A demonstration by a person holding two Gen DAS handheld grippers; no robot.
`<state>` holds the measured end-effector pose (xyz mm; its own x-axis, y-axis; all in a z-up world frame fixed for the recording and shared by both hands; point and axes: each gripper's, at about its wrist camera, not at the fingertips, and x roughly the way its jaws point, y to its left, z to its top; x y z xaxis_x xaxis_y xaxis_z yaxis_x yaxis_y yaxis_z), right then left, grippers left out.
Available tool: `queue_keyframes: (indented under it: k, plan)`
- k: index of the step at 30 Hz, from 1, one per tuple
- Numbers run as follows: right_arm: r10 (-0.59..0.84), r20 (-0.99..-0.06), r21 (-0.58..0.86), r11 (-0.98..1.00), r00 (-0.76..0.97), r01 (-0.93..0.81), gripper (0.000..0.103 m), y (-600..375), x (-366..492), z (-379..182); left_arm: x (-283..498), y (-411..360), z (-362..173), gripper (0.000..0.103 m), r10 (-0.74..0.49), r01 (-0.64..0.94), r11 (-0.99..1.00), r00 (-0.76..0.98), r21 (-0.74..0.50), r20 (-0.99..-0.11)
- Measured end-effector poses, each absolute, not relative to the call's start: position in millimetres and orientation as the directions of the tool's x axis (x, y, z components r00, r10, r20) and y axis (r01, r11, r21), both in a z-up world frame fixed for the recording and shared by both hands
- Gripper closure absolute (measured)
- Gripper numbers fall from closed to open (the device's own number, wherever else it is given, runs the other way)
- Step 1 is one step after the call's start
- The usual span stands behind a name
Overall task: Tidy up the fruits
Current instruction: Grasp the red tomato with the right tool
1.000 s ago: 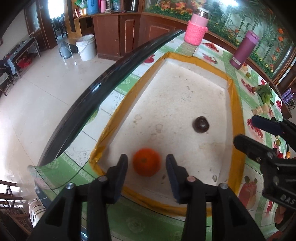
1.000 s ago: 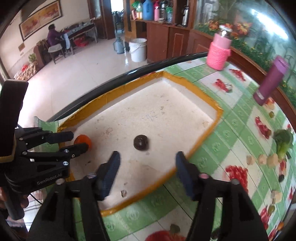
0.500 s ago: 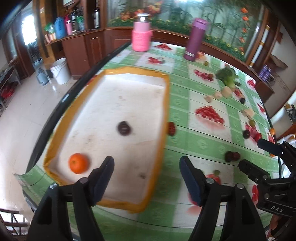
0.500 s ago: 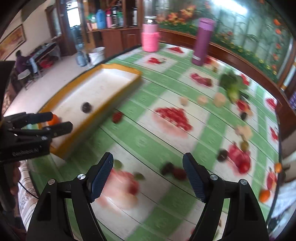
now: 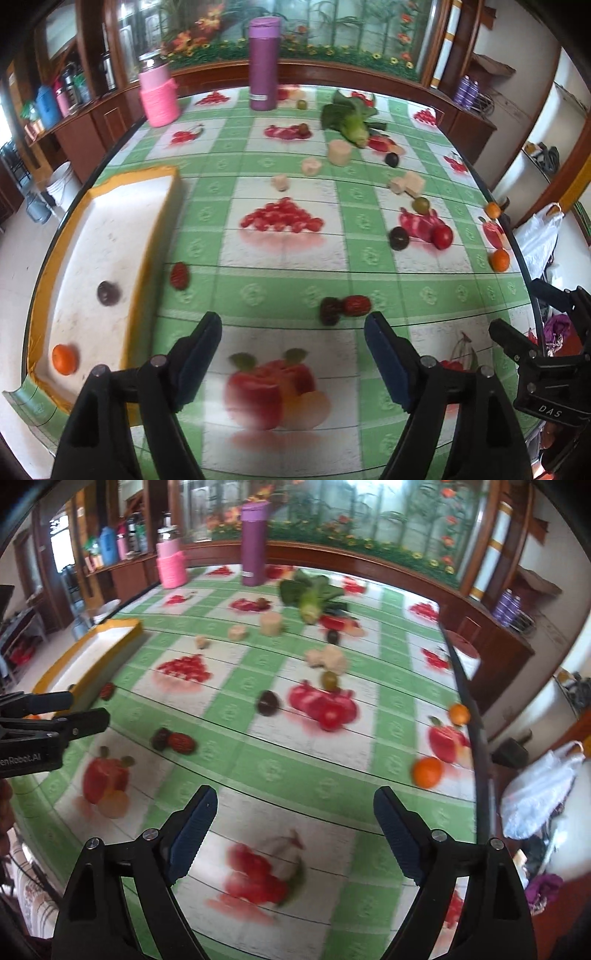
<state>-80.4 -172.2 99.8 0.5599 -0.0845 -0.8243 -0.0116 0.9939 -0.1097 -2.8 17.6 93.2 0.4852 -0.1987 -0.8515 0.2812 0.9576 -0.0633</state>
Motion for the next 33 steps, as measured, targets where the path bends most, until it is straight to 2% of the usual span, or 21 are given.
queue_keyframes:
  k: [7,14,22,24,26,28,33]
  plan:
    - [-0.145,-0.826,-0.146,0.988,0.544,0.042,0.016,-220.2,-73.7,94.7,11.7,-24.1,86.7,0.012,-0.165,0.317,0.948,0.470,-0.008,-0.867]
    - [-0.037,-0.838,-0.083,0.995,0.544,-0.061,0.016,-235.6,-18.8,86.3,26.3,-54.3,69.9,0.012,-0.093,0.351,0.933,0.442,0.076,-0.892]
    - [0.019,-0.876,-0.044,0.992,0.481,-0.119,0.019,-232.4,36.1,48.2,47.5,-74.3,54.9,0.012,-0.058,0.369,0.923,0.403,0.104,-0.913]
    - [0.039,-0.885,-0.028,0.990,0.465,-0.135,0.030,-232.0,41.3,41.3,53.8,-79.4,53.2,0.012,-0.068,0.370,0.925,0.391,0.089,-0.918]
    - [0.040,-0.896,-0.032,0.987,0.442,-0.155,0.061,-229.7,44.1,34.8,59.9,-86.2,51.2,0.012,-0.071,0.368,0.926,0.386,0.083,-0.920]
    - [0.046,-0.903,-0.029,0.985,0.428,-0.169,0.074,-228.8,43.7,30.9,65.2,-94.6,50.2,0.012,-0.076,0.372,0.925,0.391,0.082,-0.917]
    - [0.032,-0.892,-0.043,0.987,0.451,-0.154,0.074,-237.9,32.4,37.6,77.8,-116.9,43.5,0.013,-0.098,0.396,0.915,0.397,0.074,-0.913]
